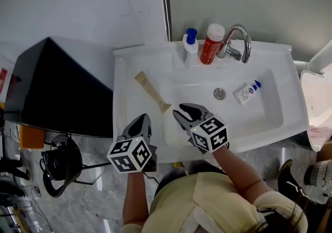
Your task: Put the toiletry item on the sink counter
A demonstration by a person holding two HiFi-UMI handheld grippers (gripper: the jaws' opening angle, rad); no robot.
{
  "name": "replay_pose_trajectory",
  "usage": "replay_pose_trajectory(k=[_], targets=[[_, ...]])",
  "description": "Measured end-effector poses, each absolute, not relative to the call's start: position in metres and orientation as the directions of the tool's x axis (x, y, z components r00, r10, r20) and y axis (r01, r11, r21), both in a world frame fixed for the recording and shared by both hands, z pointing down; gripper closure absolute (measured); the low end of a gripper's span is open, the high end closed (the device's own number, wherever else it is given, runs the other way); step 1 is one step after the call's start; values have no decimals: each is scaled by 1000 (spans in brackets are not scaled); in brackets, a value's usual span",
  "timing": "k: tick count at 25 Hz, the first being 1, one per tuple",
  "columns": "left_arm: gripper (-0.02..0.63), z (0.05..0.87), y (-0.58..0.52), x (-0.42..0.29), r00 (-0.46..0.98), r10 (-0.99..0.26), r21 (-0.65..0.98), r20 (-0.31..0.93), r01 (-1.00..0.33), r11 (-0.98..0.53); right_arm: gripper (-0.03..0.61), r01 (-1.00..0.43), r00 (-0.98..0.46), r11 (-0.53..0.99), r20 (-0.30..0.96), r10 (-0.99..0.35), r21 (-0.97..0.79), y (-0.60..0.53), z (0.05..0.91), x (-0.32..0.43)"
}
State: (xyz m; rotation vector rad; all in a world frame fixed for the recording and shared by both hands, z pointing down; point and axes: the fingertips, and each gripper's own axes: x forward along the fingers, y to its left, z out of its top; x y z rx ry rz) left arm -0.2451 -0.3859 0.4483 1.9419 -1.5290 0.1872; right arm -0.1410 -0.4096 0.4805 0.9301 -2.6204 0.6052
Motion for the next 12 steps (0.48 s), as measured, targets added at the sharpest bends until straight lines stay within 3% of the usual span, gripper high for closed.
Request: replay_pose_trajectory(k=[12], targets=[[575,440,-372,-232,356,-805,412,474,-898,-155,463,-714,-694,652,377,-613,-255,-397,452,-108]])
